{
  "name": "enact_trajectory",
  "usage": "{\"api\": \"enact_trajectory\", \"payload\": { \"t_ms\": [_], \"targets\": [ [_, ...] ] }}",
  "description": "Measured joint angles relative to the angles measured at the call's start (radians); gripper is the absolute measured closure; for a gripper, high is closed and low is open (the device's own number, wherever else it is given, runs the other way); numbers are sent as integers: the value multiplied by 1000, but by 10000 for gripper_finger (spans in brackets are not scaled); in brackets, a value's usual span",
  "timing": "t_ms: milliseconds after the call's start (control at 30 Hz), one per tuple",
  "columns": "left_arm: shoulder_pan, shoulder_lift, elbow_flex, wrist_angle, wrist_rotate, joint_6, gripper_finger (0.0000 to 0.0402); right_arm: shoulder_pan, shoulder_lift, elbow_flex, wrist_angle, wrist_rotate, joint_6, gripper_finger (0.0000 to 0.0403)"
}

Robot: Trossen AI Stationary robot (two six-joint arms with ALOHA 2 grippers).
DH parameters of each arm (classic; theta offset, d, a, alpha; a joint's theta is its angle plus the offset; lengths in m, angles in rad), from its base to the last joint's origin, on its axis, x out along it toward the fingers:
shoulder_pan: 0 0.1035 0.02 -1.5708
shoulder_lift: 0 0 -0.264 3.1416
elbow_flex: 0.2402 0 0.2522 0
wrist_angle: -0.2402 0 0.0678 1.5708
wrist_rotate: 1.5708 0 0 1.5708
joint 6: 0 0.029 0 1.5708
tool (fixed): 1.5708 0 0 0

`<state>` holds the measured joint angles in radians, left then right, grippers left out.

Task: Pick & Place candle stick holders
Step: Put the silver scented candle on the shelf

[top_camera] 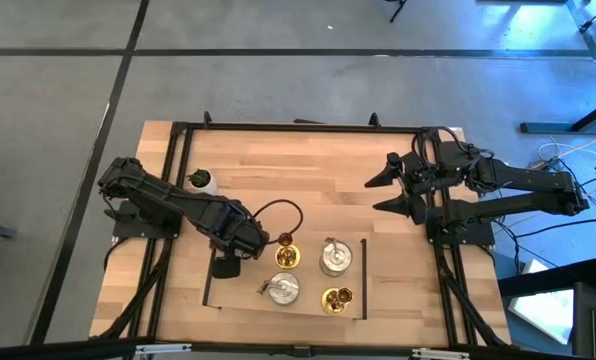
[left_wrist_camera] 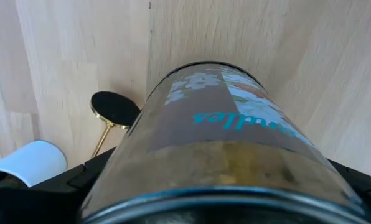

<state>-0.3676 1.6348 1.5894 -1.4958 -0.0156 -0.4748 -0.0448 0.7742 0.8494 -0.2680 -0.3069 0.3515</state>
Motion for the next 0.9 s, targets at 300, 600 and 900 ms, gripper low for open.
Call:
{"api": "enact_trajectory", "payload": {
  "t_ms": [300, 600, 900],
  "targets": [
    [0, 0, 0, 43, 19, 2, 46, 1, 0, 0, 0, 0, -11, 65],
    [1, 0, 0, 48, 35, -10, 45, 1, 0, 0, 0, 0, -11, 65],
    [11, 0, 0, 52, 33, -37, 32, 1, 0, 0, 0, 0, -11, 65]
  ]
}}
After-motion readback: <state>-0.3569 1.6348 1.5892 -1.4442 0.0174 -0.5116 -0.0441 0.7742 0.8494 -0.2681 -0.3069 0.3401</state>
